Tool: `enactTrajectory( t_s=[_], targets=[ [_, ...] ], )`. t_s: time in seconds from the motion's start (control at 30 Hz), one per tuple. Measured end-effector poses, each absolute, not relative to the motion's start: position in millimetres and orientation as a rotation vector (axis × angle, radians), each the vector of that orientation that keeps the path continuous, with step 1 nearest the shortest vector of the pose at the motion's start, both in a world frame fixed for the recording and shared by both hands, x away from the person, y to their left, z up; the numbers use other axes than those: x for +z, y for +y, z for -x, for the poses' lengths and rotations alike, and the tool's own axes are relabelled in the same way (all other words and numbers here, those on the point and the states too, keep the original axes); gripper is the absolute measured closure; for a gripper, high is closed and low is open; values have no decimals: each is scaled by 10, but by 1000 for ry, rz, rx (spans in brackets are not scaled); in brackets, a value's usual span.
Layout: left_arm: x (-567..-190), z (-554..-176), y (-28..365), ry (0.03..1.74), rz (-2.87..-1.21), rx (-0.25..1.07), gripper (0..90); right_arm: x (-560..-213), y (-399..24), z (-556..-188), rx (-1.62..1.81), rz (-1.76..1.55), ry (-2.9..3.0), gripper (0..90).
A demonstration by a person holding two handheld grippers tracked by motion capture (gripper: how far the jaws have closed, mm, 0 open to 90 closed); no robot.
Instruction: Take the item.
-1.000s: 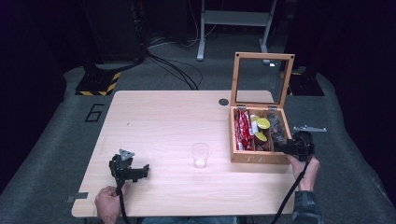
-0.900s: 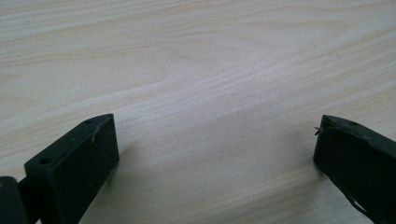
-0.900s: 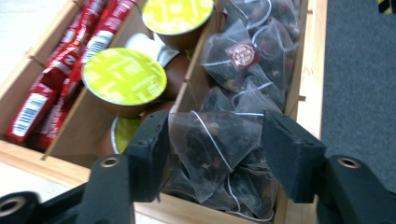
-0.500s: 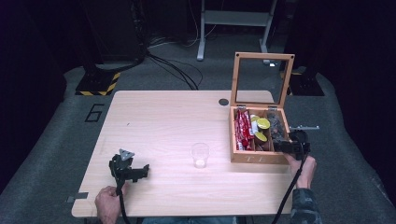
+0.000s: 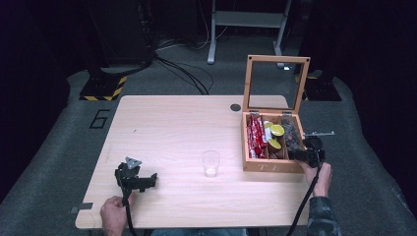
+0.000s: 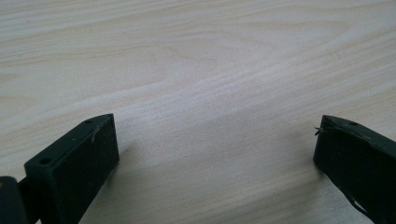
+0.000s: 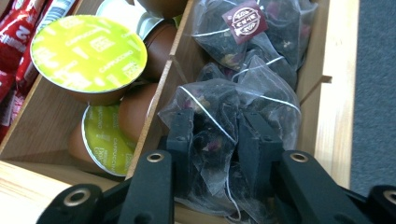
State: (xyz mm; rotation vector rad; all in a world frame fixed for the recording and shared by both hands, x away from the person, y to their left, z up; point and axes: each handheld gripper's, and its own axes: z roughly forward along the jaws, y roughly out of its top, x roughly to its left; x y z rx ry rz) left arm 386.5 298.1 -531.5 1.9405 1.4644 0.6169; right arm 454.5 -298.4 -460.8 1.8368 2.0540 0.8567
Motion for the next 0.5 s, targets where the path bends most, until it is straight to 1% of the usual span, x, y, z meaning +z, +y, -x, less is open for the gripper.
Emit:
enactTrajectory(
  t_s=[0.13,0.17,0.23,0.3,0.5],
  targets=[
    [-5315,-3865,2981,1464,-1940,618,0,-4590,-2966,-4552,838,-1838,2045,697],
    [-5315,-3865,2981,1464,-1941,618,0,-4587,-2960,-4552,844,-1812,2037,744],
    [-5315,-3865,2981,1464,-1940,617,0,-4556,-2949,-4540,848,-1785,2031,759],
    [-5315,-3865,2981,1464,-1939,618,0,-4538,-2943,-4530,842,-1754,2033,818],
    [-5314,-3866,2977,1469,-1941,615,0,-4525,-2954,-4489,845,-1751,2015,838]
  ],
)
